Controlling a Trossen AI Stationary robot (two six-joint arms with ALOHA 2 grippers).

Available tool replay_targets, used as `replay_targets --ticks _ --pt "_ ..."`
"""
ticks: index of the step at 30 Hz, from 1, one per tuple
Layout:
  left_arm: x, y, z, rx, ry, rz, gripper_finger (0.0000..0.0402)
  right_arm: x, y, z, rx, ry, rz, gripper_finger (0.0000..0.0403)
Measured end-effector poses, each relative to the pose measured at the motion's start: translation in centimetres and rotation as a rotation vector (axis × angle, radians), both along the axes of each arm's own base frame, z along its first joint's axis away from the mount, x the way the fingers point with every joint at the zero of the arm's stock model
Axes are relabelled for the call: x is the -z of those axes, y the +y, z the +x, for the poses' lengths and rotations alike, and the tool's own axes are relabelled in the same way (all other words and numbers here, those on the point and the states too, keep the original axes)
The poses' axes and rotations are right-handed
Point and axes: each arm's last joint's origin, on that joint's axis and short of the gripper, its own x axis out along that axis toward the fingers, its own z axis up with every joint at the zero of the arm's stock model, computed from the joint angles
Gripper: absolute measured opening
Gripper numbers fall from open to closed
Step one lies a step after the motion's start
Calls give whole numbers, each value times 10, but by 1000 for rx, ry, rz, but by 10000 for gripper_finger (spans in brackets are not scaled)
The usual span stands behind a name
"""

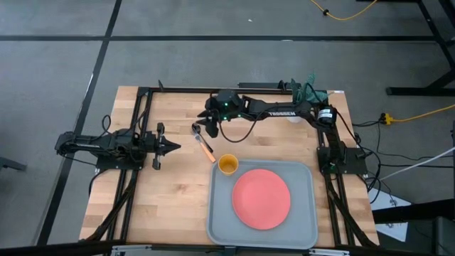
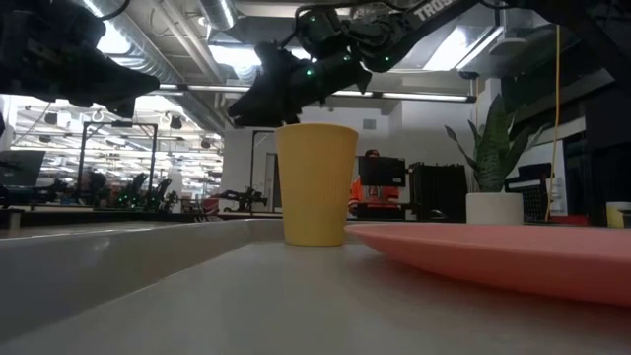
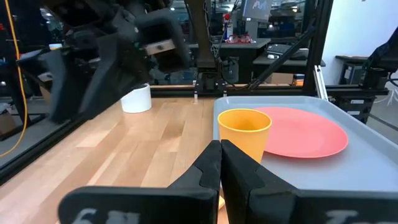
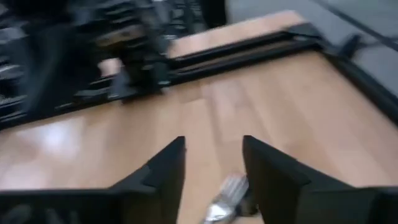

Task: Pick and place plate/cup/fork/spoon on tray
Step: Put the black spoon on the light blue serving tray to the right of the pink plate

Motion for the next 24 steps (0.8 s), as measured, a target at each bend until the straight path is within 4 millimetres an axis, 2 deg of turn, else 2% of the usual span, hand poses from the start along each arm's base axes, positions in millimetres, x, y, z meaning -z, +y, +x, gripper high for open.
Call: replay_targets --ticks 5,10,14,19,24 --pt "0 0 0 0 0 0 0 -12 6 5 116 113 -25 207" --pt "0 0 0 0 0 0 0 -13 20 20 157 269 -14 217" --pt "0 0 0 1 0 0 0 6 18 35 159 381 14 217" --pt "0 0 0 0 0 0 0 24 21 50 154 424 24 217" --pt "0 0 0 0 0 0 0 46 27 56 147 500 23 217"
